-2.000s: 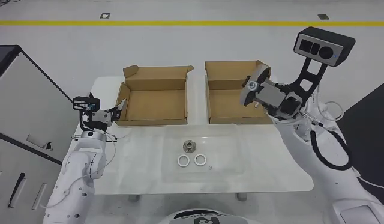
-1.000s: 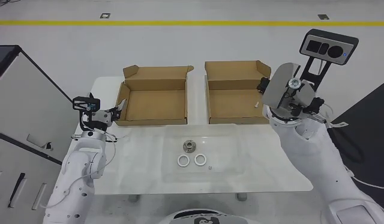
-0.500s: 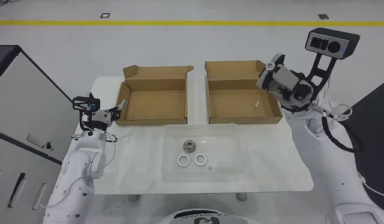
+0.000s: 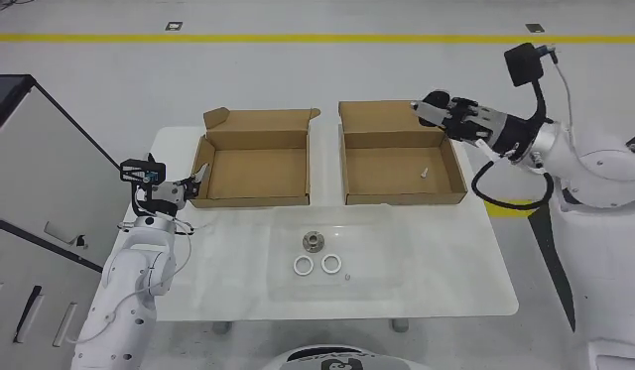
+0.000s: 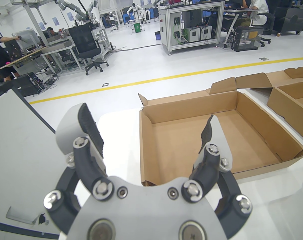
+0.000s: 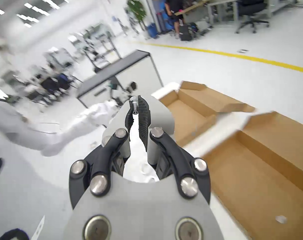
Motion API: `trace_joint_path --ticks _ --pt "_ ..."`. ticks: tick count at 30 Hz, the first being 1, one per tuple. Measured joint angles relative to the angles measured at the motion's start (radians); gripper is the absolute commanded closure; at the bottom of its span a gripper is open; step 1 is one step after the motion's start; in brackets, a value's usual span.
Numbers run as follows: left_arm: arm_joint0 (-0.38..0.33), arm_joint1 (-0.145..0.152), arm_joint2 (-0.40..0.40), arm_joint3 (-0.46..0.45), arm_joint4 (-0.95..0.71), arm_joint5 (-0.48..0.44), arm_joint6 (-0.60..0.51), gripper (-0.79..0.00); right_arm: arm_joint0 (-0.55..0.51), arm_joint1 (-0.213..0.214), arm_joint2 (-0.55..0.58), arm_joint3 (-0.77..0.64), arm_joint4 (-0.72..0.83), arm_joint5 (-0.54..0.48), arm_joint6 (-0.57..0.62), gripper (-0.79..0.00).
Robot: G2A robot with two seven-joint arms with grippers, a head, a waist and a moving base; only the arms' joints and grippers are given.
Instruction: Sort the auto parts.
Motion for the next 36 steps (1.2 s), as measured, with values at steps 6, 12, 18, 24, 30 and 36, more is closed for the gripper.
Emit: trace_joint_path --ticks 6,12,18,24,30,36 --pt "0.0 0.0 0.0 0.0 0.0 0.0 0.0 -0.785 0.108 0.006 -0.094 0.055 -0.319 0.001 0.017 0.0" --pt "0.0 0.0 0.0 0.0 0.0 0.0 0.0 -0.785 0.218 0.004 -0.245 0.118 -0.704 -0.021 0.011 0.0" --pt "0.0 0.0 0.0 0.0 0.0 0.0 0.0 -0.785 0.322 -0.014 -0.411 0.232 -0.951 -0.038 0.008 0.0" --pt "0.0 0.0 0.0 0.0 0.0 0.0 0.0 -0.785 0.393 -0.037 -0.532 0.381 -1.052 -0.022 0.006 0.0" --pt "0.0 0.0 0.0 0.0 0.0 0.0 0.0 -0.785 0.457 -0.066 -0.633 0.533 -1.096 -0.008 0.004 0.0" --pt "0.0 0.0 0.0 0.0 0.0 0.0 0.0 -0.785 0.508 -0.105 -0.731 0.674 -1.108 -0.01 -0.027 0.0"
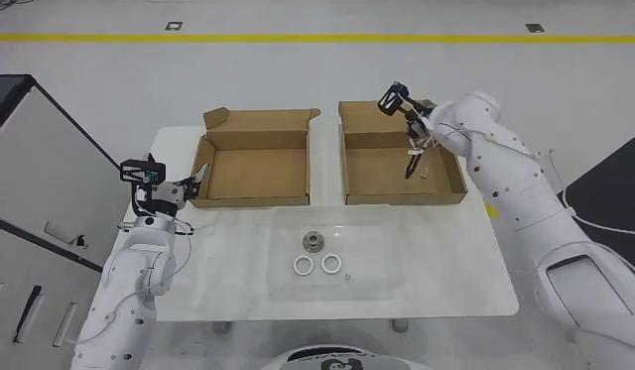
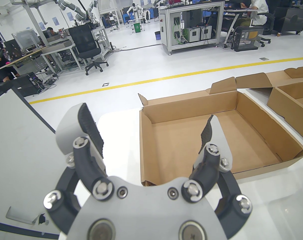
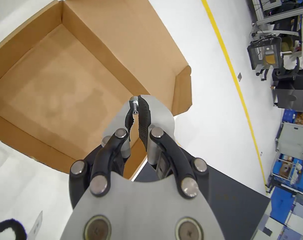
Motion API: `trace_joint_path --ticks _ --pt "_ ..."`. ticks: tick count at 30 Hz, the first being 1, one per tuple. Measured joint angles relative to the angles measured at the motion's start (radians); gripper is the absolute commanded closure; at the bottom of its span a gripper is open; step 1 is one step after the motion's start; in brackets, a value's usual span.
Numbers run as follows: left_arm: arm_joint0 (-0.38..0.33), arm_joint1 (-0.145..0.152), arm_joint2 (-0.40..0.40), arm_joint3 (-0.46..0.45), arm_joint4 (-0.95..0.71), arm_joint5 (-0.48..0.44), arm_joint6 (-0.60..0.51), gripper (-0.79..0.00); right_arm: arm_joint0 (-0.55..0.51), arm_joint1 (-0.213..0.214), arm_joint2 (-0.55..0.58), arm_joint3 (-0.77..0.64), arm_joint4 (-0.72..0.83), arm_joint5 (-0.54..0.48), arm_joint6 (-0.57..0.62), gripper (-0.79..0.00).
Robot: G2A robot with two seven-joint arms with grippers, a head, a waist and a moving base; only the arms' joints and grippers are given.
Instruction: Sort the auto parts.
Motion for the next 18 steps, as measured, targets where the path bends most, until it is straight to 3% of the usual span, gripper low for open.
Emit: trace_joint_path --ticks 18 --pt "0.0 0.0 0.0 0.0 0.0 0.0 0.0 -0.785 0.012 -0.086 -0.142 0.249 0.089 0.013 0.001 0.0"
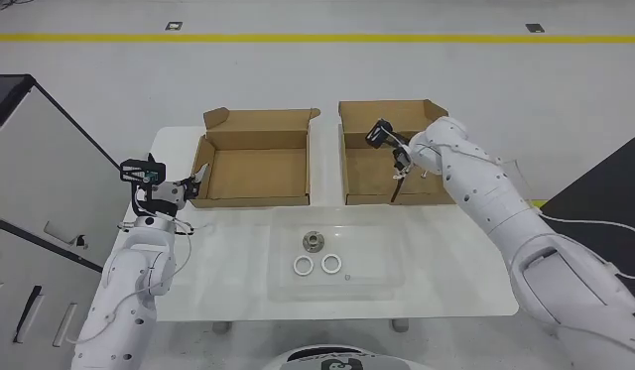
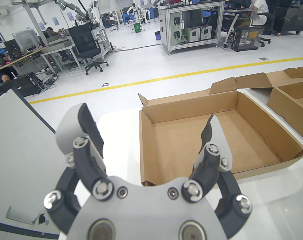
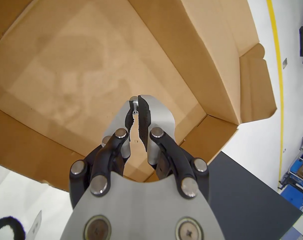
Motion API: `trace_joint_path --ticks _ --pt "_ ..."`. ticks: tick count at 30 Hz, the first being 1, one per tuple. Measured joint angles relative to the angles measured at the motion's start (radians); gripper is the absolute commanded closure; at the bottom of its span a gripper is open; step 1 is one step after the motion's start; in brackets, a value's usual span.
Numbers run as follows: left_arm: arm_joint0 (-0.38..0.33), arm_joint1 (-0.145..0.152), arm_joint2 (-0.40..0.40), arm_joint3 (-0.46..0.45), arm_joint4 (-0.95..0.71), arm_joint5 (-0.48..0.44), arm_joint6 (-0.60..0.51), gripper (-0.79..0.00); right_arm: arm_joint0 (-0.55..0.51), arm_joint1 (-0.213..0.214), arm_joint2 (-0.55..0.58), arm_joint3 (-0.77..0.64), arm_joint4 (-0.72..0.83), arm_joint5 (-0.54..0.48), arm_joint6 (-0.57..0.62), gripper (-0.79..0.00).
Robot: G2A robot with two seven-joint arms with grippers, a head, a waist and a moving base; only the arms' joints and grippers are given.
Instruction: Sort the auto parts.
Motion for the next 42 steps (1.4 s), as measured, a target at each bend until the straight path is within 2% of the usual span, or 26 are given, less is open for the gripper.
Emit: trace_joint_path --ticks 18,20,22,25,32,34,37,38,42 --pt "0.0 0.0 0.0 0.0 0.0 0.0 0.0 -0.785 0.008 -0.034 -0.017 0.143 -0.006 0.017 -0.026 0.0" --pt "0.0 0.0 0.0 0.0 0.0 0.0 0.0 -0.785 0.009 -0.037 -0.018 0.155 -0.007 0.017 -0.031 -0.105" --pt "0.0 0.0 0.0 0.0 0.0 0.0 0.0 -0.785 0.01 -0.04 -0.018 0.164 -0.007 0.016 -0.034 -0.151" --pt "0.0 0.0 0.0 0.0 0.0 0.0 0.0 -0.785 0.012 -0.044 -0.017 0.174 -0.009 0.018 -0.042 -0.271" --pt "0.0 0.0 0.0 0.0 0.0 0.0 0.0 -0.785 0.016 -0.048 -0.006 0.18 -0.016 0.021 -0.07 -0.32" --pt "0.0 0.0 0.0 0.0 0.0 0.0 0.0 -0.785 0.016 -0.048 -0.002 0.178 -0.016 0.022 -0.077 -0.366" --pt "0.0 0.0 0.0 0.0 0.0 0.0 0.0 -0.785 0.016 -0.046 0.008 0.168 -0.018 0.022 -0.084 -0.714" --pt "0.0 0.0 0.0 0.0 0.0 0.0 0.0 -0.785 0.015 -0.045 0.014 0.161 -0.019 0.02 -0.087 -0.785" --pt "0.0 0.0 0.0 0.0 0.0 0.0 0.0 -0.785 0.009 -0.034 0.039 0.129 -0.027 0.017 -0.095 -0.785"
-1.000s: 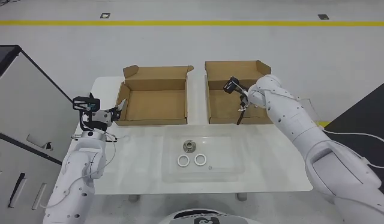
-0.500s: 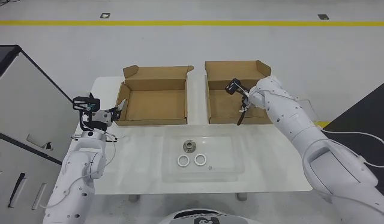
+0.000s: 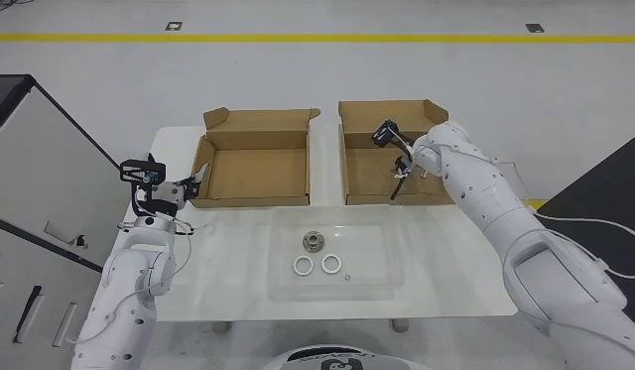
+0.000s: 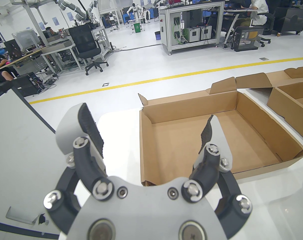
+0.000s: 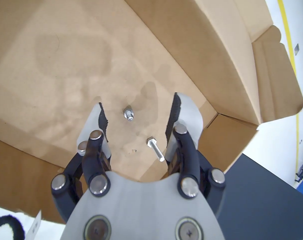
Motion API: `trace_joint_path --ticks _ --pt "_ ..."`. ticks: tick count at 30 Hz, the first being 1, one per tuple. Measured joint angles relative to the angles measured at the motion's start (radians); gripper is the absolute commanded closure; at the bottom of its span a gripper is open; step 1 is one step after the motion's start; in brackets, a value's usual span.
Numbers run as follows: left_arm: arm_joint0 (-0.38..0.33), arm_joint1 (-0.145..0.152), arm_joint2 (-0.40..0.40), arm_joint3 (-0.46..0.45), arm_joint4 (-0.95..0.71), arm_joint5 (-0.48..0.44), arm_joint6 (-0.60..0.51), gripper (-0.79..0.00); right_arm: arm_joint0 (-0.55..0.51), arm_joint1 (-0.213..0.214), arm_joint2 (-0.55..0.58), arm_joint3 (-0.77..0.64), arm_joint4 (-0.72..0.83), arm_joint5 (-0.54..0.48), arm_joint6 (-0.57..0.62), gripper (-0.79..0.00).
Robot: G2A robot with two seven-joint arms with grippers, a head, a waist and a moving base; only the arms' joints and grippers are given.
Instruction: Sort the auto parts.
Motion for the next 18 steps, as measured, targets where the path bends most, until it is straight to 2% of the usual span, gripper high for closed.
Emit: trace_joint_path --ticks 7,18 --pt "0.0 0.0 0.0 0.0 0.0 0.0 0.0 -0.785 -0.042 0.039 0.084 -0.137 -0.011 -0.013 0.016 -0.785" --pt "0.0 0.0 0.0 0.0 0.0 0.0 0.0 -0.785 -0.244 0.133 0.332 -0.617 0.037 -0.097 0.163 -0.785"
